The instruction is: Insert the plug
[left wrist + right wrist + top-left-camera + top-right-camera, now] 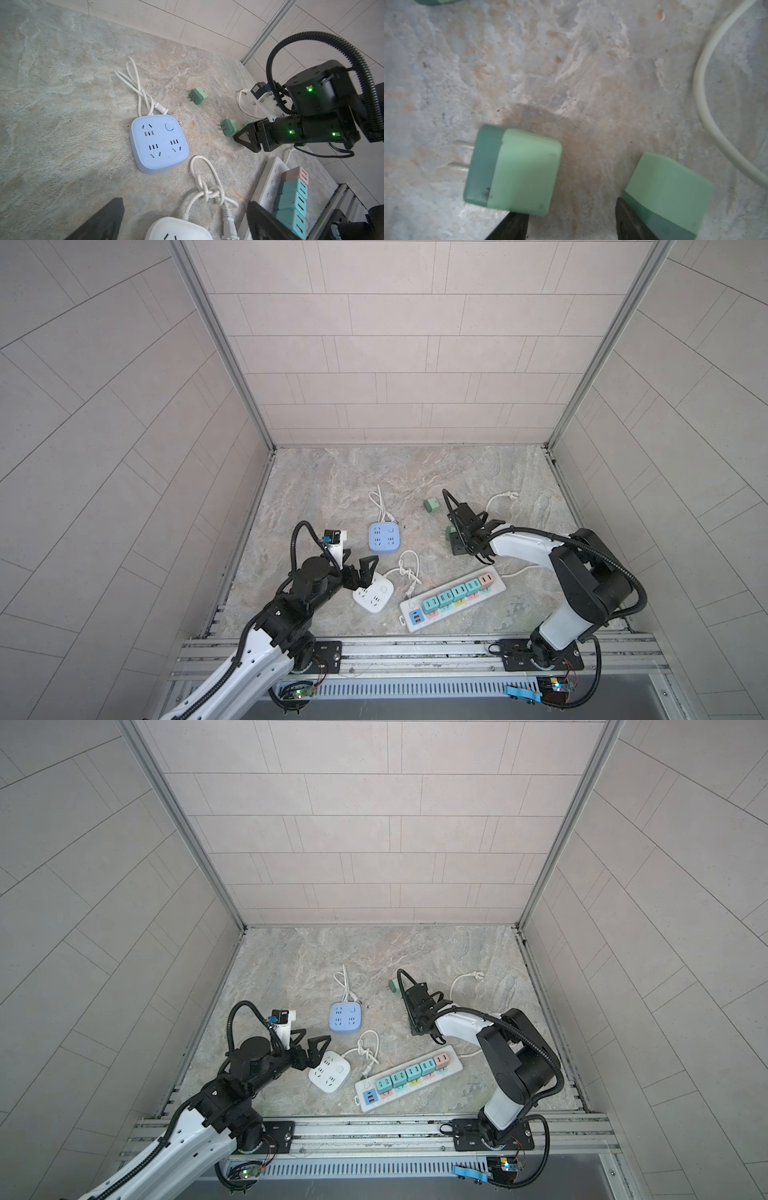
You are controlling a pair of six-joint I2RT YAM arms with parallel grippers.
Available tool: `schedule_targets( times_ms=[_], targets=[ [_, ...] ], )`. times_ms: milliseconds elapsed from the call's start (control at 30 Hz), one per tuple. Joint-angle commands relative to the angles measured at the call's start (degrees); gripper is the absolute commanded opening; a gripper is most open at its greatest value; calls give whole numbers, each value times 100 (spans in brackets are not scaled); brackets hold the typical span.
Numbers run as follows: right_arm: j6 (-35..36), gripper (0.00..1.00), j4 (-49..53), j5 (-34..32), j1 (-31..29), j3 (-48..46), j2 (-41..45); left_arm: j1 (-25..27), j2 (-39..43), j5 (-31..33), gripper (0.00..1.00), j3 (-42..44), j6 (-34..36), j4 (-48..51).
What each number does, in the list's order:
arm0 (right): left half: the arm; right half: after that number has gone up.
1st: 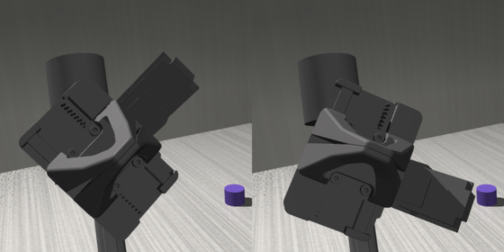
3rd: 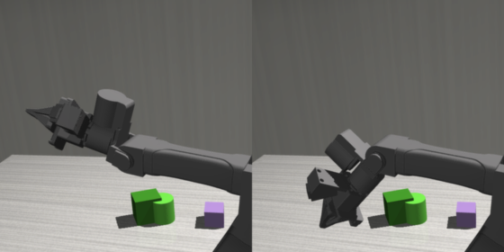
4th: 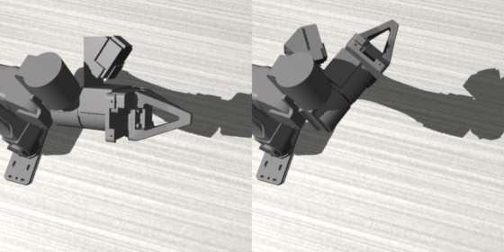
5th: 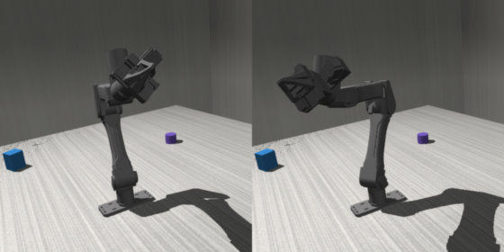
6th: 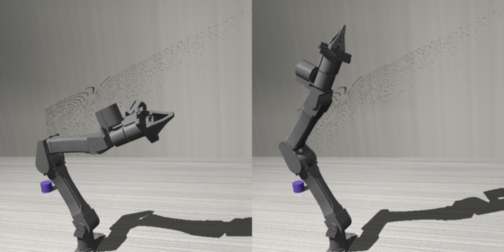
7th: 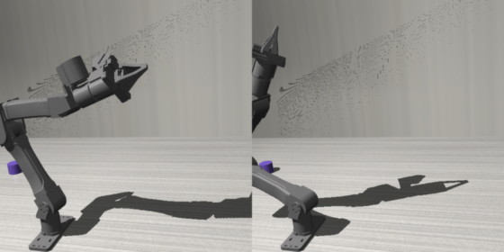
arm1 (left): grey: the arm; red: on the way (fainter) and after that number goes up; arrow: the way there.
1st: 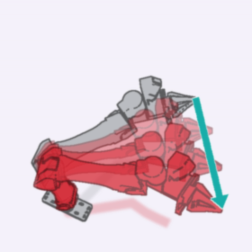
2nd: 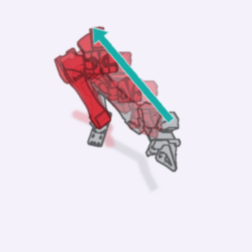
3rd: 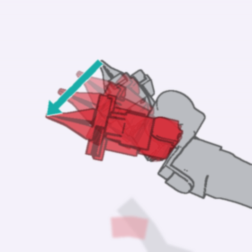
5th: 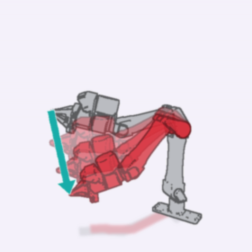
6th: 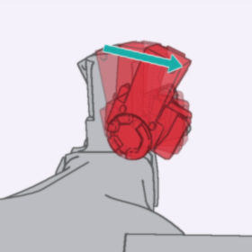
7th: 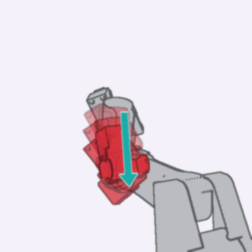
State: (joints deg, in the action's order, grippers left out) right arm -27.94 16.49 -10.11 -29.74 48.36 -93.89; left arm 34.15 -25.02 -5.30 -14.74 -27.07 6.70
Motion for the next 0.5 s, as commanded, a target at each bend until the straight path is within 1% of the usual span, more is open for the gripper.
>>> schedule_targets(
  times_ms=[0, 167, 467],
  targets=[
    [-145, 68, -29, -127, 144, 39, -89, -25, 46, -47, 100, 55, -53, -129],
    [-159, 68, -142, 107, 355, 359, -486, -21, 20, -75, 100, 34, -46, -153],
    [-162, 68, -10, 114, 463, 1203, -1223, -23, -19, -94, 100, 12, -26, -187]
  ],
)
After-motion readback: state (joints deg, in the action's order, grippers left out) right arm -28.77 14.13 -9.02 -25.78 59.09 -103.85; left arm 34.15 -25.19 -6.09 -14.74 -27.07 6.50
